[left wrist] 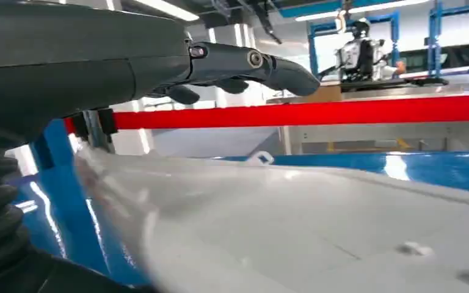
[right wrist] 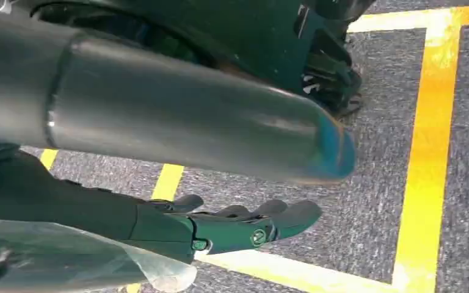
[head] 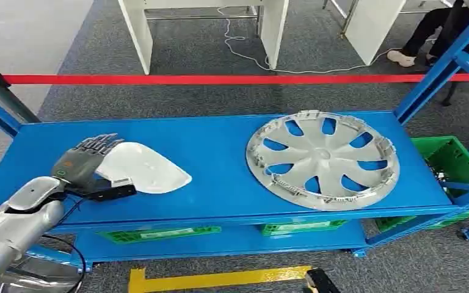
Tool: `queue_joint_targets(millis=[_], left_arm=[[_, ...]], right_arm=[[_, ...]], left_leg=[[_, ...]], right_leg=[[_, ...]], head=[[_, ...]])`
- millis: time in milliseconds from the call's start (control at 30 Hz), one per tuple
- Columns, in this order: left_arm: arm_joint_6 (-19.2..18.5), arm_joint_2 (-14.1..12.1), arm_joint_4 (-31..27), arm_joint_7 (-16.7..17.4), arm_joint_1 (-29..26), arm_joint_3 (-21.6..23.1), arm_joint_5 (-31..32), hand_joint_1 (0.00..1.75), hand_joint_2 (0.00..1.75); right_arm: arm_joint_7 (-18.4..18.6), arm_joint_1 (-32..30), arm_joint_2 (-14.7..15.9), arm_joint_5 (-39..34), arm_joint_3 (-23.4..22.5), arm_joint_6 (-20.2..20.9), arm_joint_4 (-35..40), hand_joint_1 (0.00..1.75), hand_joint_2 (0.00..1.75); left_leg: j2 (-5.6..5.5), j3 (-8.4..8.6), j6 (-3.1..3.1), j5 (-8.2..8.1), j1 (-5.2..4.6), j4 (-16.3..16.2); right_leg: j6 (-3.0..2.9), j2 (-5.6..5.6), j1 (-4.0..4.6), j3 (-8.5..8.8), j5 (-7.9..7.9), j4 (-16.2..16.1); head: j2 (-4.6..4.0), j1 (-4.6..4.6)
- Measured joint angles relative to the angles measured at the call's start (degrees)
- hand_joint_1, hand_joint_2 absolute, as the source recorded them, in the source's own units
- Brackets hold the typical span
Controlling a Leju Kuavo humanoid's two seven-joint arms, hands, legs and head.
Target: Take the parts from the cabinet and place them on the table.
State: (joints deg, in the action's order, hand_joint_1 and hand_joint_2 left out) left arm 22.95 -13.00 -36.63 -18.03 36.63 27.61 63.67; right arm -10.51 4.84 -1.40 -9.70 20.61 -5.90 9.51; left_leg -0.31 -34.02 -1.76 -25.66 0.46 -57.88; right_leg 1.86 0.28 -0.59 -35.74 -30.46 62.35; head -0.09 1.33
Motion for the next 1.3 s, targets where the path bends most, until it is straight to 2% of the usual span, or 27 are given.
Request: queue_joint_targets(millis=[33, 67, 100, 133, 167, 233, 267, 300, 433, 467, 500, 567, 600, 633, 667, 700, 767, 833, 900, 967, 1000, 1100, 1133, 1167, 1200, 1267, 1300], left_arm=[[-0.17, 0.2, 0.11, -0.09, -0.01, 0.07, -0.09, 1.24, 1.75], [-0.37, 0.35, 0.22, -0.11, 0.01, 0.09, -0.09, 1.75, 1.75], [-0.68, 0.55, 0.43, -0.17, 0.0, 0.15, -0.15, 1.75, 1.75], [-0.94, 0.7, 0.66, -0.22, -0.09, 0.22, -0.28, 1.75, 1.75], [-1.4, 0.81, 0.83, -0.39, -0.1, 0.31, -0.72, 1.75, 1.75], [-2.08, 1.03, 1.07, -0.74, -0.09, 0.37, -1.42, 1.75, 1.75], [-2.21, 1.07, 1.16, -0.9, -0.08, 0.37, -1.82, 1.75, 1.75], [-2.45, 1.05, 1.25, -1.09, -0.06, 0.33, -2.14, 1.75, 1.75], [-2.69, 1.05, 1.49, -1.4, -0.3, 0.39, -2.64, 1.75, 1.75], [-2.64, 0.98, 1.49, -1.4, -0.35, 0.37, -2.73, 1.75, 1.75], [-2.58, 0.89, 1.51, -1.49, -0.28, 0.37, -2.82, 1.75, 1.75], [-2.54, 0.83, 1.57, -1.49, -0.47, 0.37, -2.95, 1.75, 1.75], [-2.51, 0.81, 1.62, -1.53, -0.6, 0.37, -2.95, 1.75, 1.75], [-2.43, 0.76, 1.62, -1.6, -0.68, 0.39, -2.93, 1.75, 1.75], [-2.34, 0.76, 1.62, -1.71, -0.67, 0.39, -2.93, 1.75, 1.75], [-2.23, 0.72, 1.62, -1.7, -0.64, 0.37, -2.95, 1.75, 1.75], [-2.19, 0.48, 1.62, -1.73, -0.42, 0.35, -2.97, 1.75, 1.75], [-2.21, 0.46, 1.62, -1.73, -0.18, 0.33, -3.13, 1.75, 1.75], [-1.62, 0.44, 1.62, -1.95, -0.3, 0.31, -3.28, 1.75, 1.75], [-0.44, 0.37, 1.57, -2.73, -0.42, 0.22, -4.13, 1.75, 1.75], [-0.04, 0.37, 1.57, -2.93, -0.42, 0.11, -4.46, 1.75, 1.75], [0.59, 0.37, 1.57, -3.1, -1.04, 0.04, -4.85, 1.75, 1.75], [1.1, 0.37, 1.57, -3.1, -1.28, 0.04, -4.85, 1.75, 1.75], [2.21, 0.37, 1.55, -3.19, -1.5, 0.02, -4.87, 1.75, 1.75], [3.68, 0.37, 1.31, -3.43, -1.85, -0.02, -4.94, 1.75, 1.75], [8.69, 0.37, 0.08, -3.5, -3.14, -0.31, -4.28, 1.75, 1.75], [11.57, 0.39, -0.86, -3.37, -3.74, -0.48, -3.23, 1.75, 1.75]], right_arm=[[0.0, 0.01, 0.0, 0.02, 0.0, 0.02, 0.0, 0.0, 0.0], [0.0, -0.06, 0.0, 0.02, 0.0, -0.02, 0.0, 0.0, 0.0], [0.02, -0.17, 0.0, 0.09, 0.0, 0.0, 0.0, 0.0, 0.0], [0.02, -0.27, 0.0, 0.09, 0.02, 0.05, 0.0, 0.0, 0.0], [0.04, -0.29, 0.0, 0.06, 0.02, 0.0, 0.0, 0.0, 0.0], [0.07, -0.14, 0.02, -0.02, 0.02, -0.02, 0.0, 0.0, 0.0], [0.04, -0.07, 0.02, -0.02, 0.02, -0.07, 0.0, 0.0, 0.0], [0.04, 0.04, 0.02, -0.04, 0.02, -0.07, 0.0, 0.0, 0.0], [-0.11, -0.4, 0.02, -0.07, 0.02, -0.07, 0.0, 0.0, 0.0], [-0.22, -0.34, 0.07, -0.04, 0.0, -0.07, 0.0, 0.0, 0.0], [-0.37, -0.2, 0.09, -0.09, -0.02, -0.31, 0.0, 0.0, 0.0], [-0.5, -0.14, 0.07, -0.04, -0.02, -0.31, 0.0, 0.0, 0.0], [-0.5, -0.21, 0.07, -0.04, -0.02, -0.31, 0.0, 0.0, 0.0], [-0.52, -0.29, 0.07, -0.04, -0.02, -0.31, 0.0, 0.0, 0.0], [-0.52, -0.32, 0.07, -0.04, -0.02, -0.31, 0.0, 0.0, 0.0], [-0.52, -0.28, 0.07, -0.04, -0.02, -0.33, 0.0, 0.0, 0.0], [-0.59, -0.23, 0.07, -0.04, -0.02, -0.33, 0.0, 0.0, 0.0], [-0.63, -0.17, 0.07, -0.04, -0.02, -0.33, 0.0, 0.0, 0.0], [-0.63, -0.28, 0.07, -0.04, -0.02, -0.33, 0.0, 0.0, 0.0], [-0.61, -0.23, 0.07, -0.02, -0.02, -0.33, 0.0, 0.0, 0.0], [-0.61, -0.21, 0.07, -0.02, -0.02, -0.33, 0.0, 0.0, 0.0], [-0.55, -0.3, 0.07, -0.02, -0.02, -0.33, 0.0, 0.0, 0.0], [-0.52, -0.44, 0.07, -0.02, -0.02, -0.33, 0.0, 0.0, 0.0], [-0.52, -0.57, 0.07, -0.02, -0.02, -0.26, 0.0, 0.0, 0.0], [-0.52, -0.58, 0.07, -0.02, -0.02, -0.26, 0.0, 0.0, 0.0], [-0.52, -0.43, 0.07, -0.02, -0.02, -0.35, 0.0, 0.0, 0.0], [-0.48, -0.36, 0.07, -0.02, -0.02, -0.37, 0.0, 0.0, 0.0]], left_leg=[[0.02, -0.03, -0.09, -0.02, -0.01, 0.0], [0.08, -0.04, -0.17, -0.04, -0.03, -0.01], [0.08, -0.02, -0.18, -0.05, -0.05, -0.02], [0.07, 0.0, -0.18, -0.05, -0.05, -0.03], [0.04, 0.01, -0.18, -0.05, -0.05, -0.07], [-0.04, 0.09, -0.06, -0.13, -0.03, -0.2], [-0.04, 0.07, 0.18, -0.29, -0.04, -0.33], [-0.06, -0.29, 0.55, -0.52, -0.6, -0.73], [-0.15, -0.43, 1.4, -0.24, -0.45, -0.66], [-0.09, -0.67, 1.78, -1.17, -0.32, -1.42], [-0.02, -1.73, 2.1, -2.94, -0.27, -3.93], [-0.02, -5.71, 2.52, -7.18, -0.13, -13.02], [-0.02, -7.44, 2.61, -8.29, -0.12, -16.68], [-0.02, -8.11, 2.58, -8.18, -0.11, -17.89], [-0.01, -7.65, 2.51, -6.81, -0.09, -16.75], [-0.01, -6.12, 2.36, -4.35, -0.09, -13.31], [0.01, -1.35, 1.79, 0.73, -0.11, -3.14], [-0.06, -0.3, 1.4, -0.45, -0.44, -0.65], [-0.14, -0.58, 1.18, -0.51, -0.62, -1.02], [-0.08, -0.16, 0.47, -0.04, -0.03, -0.21], [-0.06, -0.1, 0.24, 0.02, -0.04, -0.13], [0.08, -0.23, -0.14, 0.01, -0.07, -0.18], [0.07, -0.2, -0.15, 0.0, -0.07, -0.19], [0.05, -0.15, -0.15, -0.01, -0.07, -0.2], [0.01, -0.13, -0.15, -0.02, -0.05, -0.23], [-0.02, -0.08, 0.14, -0.22, -0.01, -0.47], [-0.03, -0.28, 0.43, -0.37, -0.23, -0.62]], right_leg=[[0.08, 0.0, -0.05, -2.06, -2.04, 4.46], [0.22, 0.0, -0.08, -4.39, -4.0, 9.4], [0.34, -0.02, -0.07, -6.18, -4.96, 12.96], [0.4, -0.03, -0.08, -6.73, -4.45, 13.66], [0.39, -0.05, -0.09, -5.85, -2.59, 11.59], [0.09, -0.08, -0.09, -1.54, 2.38, 2.43], [-0.14, -0.1, -0.09, 0.7, 4.08, -2.33], [-0.28, -0.05, 0.02, 2.27, 3.28, -3.97], [-1.33, 0.04, -0.12, 1.87, 3.44, -4.15], [-1.62, -0.01, -0.35, 1.96, 3.61, -4.31], [-1.96, -0.01, -0.36, 1.96, 3.57, -4.31], [-2.25, -0.01, -0.29, 1.98, 3.51, -4.3], [-2.27, -0.01, -0.27, 1.99, 3.49, -4.27], [-2.3, -0.02, -0.27, 2.05, 3.46, -4.27], [-2.28, -0.02, -0.27, 2.14, 3.4, -4.26], [-2.27, 0.0, -0.27, 2.28, 3.33, -4.25], [-2.03, 0.08, -0.27, 2.74, 3.07, -4.25], [-1.49, 0.24, 0.06, 2.33, 2.97, -3.99], [-0.93, 0.08, -0.1, 2.3, 3.13, -4.22], [-0.31, 0.08, -0.14, 1.7, 2.43, -3.86], [-0.02, 0.0, -0.05, 1.09, 1.04, -2.02], [0.49, -0.01, -0.14, -5.12, -4.6, 11.1], [0.61, -0.01, -0.14, -6.28, -4.87, 13.34], [0.65, -0.01, -0.14, -6.16, -3.84, 12.85], [0.61, -0.01, -0.15, -4.97, -1.82, 10.1], [0.35, -0.08, -0.2, 0.1, 3.42, -0.59], [0.22, -0.01, -0.12, 1.46, 2.92, -3.12]], head=[[0.0, 0.04], [0.0, -0.07], [0.0, 0.07], [0.0, -0.02], [0.0, 0.04], [0.0, 0.04], [0.0, 0.04], [0.0, 0.04], [0.0, -0.07], [0.0, -0.11], [0.0, -0.26], [0.0, -0.2], [0.0, -0.2], [0.0, -0.2], [0.0, -0.18], [0.0, -0.2], [0.0, -0.2], [0.0, -0.16], [0.0, -0.15], [0.0, -0.15], [0.0, 0.15], [0.0, 0.33], [0.0, 0.33], [0.0, 0.31], [0.0, 0.39], [0.0, 0.37], [0.0, 0.39]])
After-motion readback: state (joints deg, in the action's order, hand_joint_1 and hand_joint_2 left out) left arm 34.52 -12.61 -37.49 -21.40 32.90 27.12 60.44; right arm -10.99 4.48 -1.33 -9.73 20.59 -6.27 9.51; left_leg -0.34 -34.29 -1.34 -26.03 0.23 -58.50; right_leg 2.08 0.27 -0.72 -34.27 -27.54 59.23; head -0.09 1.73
